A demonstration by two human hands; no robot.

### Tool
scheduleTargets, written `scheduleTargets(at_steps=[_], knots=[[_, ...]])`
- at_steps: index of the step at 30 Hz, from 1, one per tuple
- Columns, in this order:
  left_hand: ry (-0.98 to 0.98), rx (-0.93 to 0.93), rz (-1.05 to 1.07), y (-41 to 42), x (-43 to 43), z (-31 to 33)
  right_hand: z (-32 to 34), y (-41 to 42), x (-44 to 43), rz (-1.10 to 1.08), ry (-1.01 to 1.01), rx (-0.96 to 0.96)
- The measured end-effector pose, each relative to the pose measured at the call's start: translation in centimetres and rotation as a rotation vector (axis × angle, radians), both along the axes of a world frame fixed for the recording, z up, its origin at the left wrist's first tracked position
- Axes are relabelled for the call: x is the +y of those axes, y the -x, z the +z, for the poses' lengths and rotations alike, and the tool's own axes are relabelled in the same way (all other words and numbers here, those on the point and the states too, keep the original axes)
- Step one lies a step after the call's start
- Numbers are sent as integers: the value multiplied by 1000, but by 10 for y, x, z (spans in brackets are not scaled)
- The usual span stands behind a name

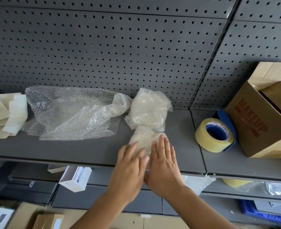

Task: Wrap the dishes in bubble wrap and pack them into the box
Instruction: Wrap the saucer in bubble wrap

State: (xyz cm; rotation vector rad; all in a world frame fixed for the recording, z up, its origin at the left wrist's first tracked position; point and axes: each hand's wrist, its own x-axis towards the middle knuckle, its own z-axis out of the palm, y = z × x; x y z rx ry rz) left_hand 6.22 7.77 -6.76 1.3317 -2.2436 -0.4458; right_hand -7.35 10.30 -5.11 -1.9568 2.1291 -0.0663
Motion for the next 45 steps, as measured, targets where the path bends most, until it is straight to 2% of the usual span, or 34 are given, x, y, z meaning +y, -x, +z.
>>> scheduleTargets(at_steps=[3,7,11,15,20,24,32,39,41,43,45], knots=[[-259,-138,-136,-8,7,3,2,-3,3,-15,-29,-68],[-274,-266,-227,-19,-9,12,10,7,10,59,-55,-217],[-253,-351,-284,-25,-20,16,25,41,17,241,-107,-243],[-243,-341,-293,-30,-29,17,15,66,13,351,-11,-284],[-149,-312,-177,-14,-21,16,-9,71,-2,495,383,-223],[-36,-260,-114,-4,-11,7,-18,73,-3,401,377,-389],[84,-97,-179,-14,-27,-14,-17,66,-13,358,326,-549],[98,-6,-121,-13,-35,-18,-15,52,-20,246,450,-481],[60,17,-126,-13,-36,-17,-8,58,-20,288,496,-440],[38,34,-145,-15,-38,-16,0,66,-25,390,511,-317],[9,46,-179,-19,-42,-15,8,73,-36,499,380,-215]])
